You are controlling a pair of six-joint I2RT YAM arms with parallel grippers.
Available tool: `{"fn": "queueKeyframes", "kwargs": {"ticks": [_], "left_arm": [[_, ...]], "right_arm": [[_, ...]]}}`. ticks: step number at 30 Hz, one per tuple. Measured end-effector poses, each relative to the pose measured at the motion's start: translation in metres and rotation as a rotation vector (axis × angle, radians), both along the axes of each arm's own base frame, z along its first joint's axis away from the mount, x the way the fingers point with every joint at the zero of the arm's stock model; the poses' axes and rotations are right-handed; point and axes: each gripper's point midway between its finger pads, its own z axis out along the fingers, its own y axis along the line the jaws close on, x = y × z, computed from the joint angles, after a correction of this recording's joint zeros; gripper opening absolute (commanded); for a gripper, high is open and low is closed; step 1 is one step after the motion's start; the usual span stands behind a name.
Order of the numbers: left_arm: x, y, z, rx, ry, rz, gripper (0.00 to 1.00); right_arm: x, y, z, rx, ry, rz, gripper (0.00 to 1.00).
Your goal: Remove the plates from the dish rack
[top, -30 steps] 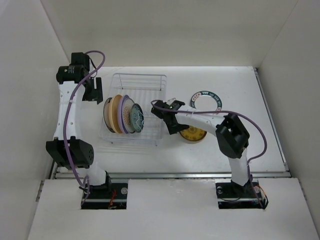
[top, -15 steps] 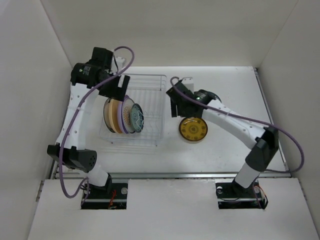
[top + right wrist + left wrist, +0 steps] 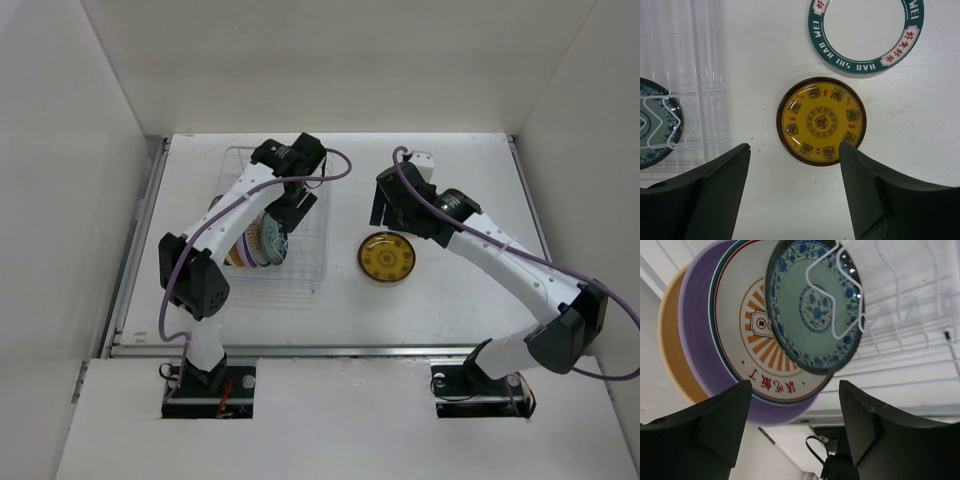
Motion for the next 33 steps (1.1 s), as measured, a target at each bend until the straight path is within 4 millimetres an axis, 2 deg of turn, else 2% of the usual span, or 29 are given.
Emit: {"fn": "queueKeyframes", "kwargs": {"ticks": [5, 10, 14, 18, 22, 26, 28, 33], "left_arm": [[0.011, 0.009, -0.025, 0.1, 0.01, 0.041, 0.64], [0.018, 0.016, -0.031, 0.159, -0.021, 0.074, 0.54], [0.022, 0.016, -0.045, 0.191, -0.007, 0.085, 0.45], [0.021, 0.017, -0.063, 0.226, 0.036, 0.085, 0.45], [0.023, 0.022, -0.067, 0.245, 0.038, 0.102, 0.42], [0.027, 0.031, -0.067, 0.267, 0.027, 0.127, 0.12], [0.032, 0.029, -0.067, 0.228, 0.007, 0.168, 0.0], [0.039, 0.015, -0.057, 0.145, -0.027, 0.198, 0.0]], "right_arm": [[-0.005, -0.004, -0.007, -0.001, 0.01, -0.007, 0.77], [-0.007, -0.005, -0.009, -0.001, 0.014, -0.01, 0.77], [-0.007, -0.006, -0.007, 0.005, 0.007, -0.01, 0.77], [-0.008, -0.006, -0.003, 0.013, -0.002, -0.01, 0.77], [-0.009, -0.007, -0.001, 0.018, -0.008, -0.01, 0.77], [-0.013, -0.012, -0.005, 0.012, -0.005, -0.014, 0.77], [-0.015, -0.013, -0.007, 0.007, -0.001, -0.016, 0.77], [-0.015, -0.015, -0.008, 0.0, -0.001, -0.021, 0.77]]}}
